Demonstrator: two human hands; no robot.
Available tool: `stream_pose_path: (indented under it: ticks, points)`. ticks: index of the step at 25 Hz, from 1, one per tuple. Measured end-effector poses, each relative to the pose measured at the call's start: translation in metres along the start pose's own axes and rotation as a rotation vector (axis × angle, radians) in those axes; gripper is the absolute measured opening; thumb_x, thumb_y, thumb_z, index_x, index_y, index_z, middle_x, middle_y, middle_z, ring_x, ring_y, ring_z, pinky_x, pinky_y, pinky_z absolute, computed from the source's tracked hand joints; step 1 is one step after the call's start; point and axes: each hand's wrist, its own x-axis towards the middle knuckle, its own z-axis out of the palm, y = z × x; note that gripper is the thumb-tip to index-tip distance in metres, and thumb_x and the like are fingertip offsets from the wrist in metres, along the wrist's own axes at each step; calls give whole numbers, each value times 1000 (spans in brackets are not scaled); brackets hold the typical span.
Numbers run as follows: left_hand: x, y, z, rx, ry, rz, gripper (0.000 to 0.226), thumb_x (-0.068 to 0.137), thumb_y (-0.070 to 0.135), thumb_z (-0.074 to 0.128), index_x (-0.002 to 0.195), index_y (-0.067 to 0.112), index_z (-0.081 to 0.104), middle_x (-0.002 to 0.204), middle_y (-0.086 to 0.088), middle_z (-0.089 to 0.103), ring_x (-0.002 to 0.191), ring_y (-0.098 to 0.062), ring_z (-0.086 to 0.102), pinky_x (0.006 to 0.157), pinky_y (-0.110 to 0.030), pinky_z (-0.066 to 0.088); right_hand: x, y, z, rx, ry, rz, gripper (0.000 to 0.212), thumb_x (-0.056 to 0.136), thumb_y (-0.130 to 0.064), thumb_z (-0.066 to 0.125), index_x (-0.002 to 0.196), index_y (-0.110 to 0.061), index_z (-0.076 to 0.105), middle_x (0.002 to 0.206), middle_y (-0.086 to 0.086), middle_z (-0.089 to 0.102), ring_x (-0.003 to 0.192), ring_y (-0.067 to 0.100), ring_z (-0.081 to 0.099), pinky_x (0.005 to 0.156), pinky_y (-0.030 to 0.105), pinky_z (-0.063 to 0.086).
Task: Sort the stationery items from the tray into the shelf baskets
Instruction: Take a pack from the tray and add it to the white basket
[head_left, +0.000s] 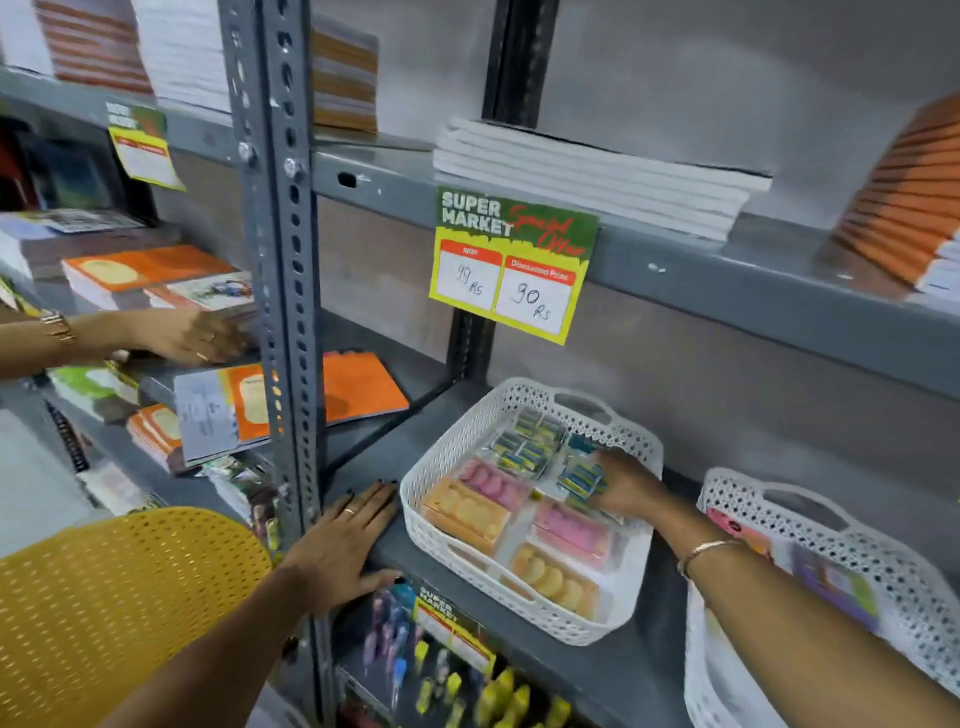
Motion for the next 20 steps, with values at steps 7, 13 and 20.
stream_pose_path:
  ticks: [7,13,20]
  points:
    - [2,-1,14,-66,45,3,82,86,73,21,138,12,37,138,-8,49,127,-24,43,106,-40,17,1,-18,7,-62,-102,22,65,75,-31,70,133,-14,44,133,14,54,112,27,58,83,26,48]
    - [2,-2,17,-119,44,17,82,85,74,20,138,13,36,139,-8,46,128,-24,41,106,-41,17,7,-11,7,-92,-133,37,69,78,-14,67,138,-10,35,138,17,48,114,26,56,85,25,48]
    - [4,-3,17,-128,12,25,88,84,75,11,141,12,35,144,-10,40,133,-26,33,110,-46,21,7,-8,5,-103,-135,64,59,77,-18,70,129,-7,46,136,15,49,116,28,54,92,31,47]
